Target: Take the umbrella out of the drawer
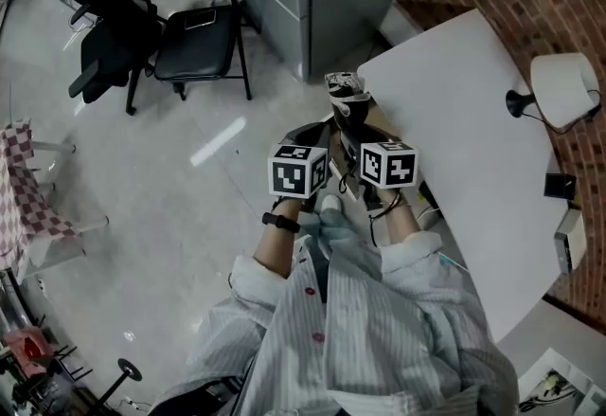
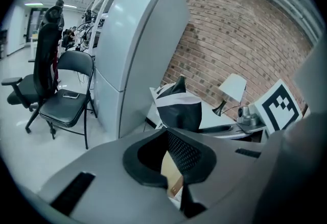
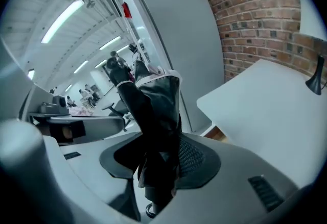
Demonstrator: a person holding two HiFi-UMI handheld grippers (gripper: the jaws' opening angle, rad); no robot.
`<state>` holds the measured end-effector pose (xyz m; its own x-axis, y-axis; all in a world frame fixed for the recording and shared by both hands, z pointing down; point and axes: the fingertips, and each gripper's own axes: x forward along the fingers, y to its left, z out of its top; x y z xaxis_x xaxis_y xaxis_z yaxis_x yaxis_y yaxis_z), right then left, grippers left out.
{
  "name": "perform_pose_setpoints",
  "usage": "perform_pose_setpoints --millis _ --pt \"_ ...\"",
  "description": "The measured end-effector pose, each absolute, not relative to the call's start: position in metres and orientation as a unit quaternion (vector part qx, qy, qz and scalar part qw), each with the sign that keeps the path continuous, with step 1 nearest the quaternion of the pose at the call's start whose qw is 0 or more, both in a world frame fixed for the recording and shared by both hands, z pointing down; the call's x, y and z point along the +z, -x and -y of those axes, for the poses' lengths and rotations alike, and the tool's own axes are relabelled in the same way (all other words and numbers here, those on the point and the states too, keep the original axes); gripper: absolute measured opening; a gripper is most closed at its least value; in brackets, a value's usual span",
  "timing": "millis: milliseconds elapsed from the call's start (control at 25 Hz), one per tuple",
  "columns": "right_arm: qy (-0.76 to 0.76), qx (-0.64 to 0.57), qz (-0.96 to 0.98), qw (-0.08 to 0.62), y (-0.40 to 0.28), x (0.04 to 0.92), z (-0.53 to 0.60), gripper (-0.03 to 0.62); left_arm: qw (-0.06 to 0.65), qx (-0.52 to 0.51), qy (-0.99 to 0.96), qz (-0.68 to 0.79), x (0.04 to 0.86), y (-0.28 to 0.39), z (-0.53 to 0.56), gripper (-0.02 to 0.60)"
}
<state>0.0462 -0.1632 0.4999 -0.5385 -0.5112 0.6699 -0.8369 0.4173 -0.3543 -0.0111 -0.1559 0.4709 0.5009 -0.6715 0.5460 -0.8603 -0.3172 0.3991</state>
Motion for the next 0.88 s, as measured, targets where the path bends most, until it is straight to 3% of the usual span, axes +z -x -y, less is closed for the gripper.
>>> perform_pose_setpoints --millis 600,880 --pt "-0.422 0.237 0.867 0.114 -0.085 0.331 0.143 0.202 0.265 0.071 -0.848 0.454 0.358 -0.027 0.151 0.009" --pt "-0.443 0.208 0.866 0.103 -0.1 0.294 0.131 0.202 0.227 0.067 -0.875 0.422 0.321 -0.042 0.145 0.009"
